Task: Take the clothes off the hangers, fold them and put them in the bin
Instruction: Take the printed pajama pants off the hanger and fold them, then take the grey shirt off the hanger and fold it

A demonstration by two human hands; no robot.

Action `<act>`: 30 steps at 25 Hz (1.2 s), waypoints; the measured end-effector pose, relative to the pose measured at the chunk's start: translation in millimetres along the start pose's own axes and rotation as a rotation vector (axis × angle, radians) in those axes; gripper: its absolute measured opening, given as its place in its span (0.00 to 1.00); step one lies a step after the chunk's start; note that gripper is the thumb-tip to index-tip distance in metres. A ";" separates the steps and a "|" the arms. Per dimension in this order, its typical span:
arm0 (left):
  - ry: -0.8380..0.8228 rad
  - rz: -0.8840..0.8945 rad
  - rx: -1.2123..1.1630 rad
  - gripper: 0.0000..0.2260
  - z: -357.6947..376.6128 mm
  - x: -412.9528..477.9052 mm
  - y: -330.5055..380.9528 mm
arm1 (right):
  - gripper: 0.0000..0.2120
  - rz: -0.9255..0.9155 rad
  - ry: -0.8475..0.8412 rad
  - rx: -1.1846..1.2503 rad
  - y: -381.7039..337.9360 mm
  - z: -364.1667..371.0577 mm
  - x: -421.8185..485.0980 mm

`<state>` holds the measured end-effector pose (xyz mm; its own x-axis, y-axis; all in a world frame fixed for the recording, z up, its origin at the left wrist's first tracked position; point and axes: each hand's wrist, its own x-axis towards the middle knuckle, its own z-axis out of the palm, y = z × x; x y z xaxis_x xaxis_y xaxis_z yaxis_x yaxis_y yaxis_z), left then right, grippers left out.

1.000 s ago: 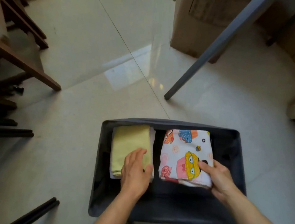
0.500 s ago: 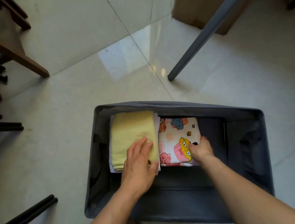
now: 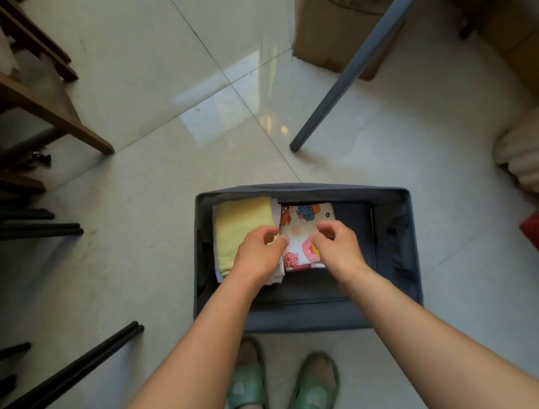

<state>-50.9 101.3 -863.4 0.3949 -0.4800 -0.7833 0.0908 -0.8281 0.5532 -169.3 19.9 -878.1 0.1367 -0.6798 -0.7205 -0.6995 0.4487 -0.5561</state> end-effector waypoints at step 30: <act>-0.312 0.716 -0.116 0.09 -125.4 -478.0 347.3 | 0.09 -0.591 0.142 0.356 -306.0 -285.2 -485.0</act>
<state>-93.5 79.5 -261.3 0.1202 -0.9582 -0.2595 0.0126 -0.2599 0.9656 -221.7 46.8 -240.4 0.3130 -0.9267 -0.2078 -0.2608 0.1265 -0.9571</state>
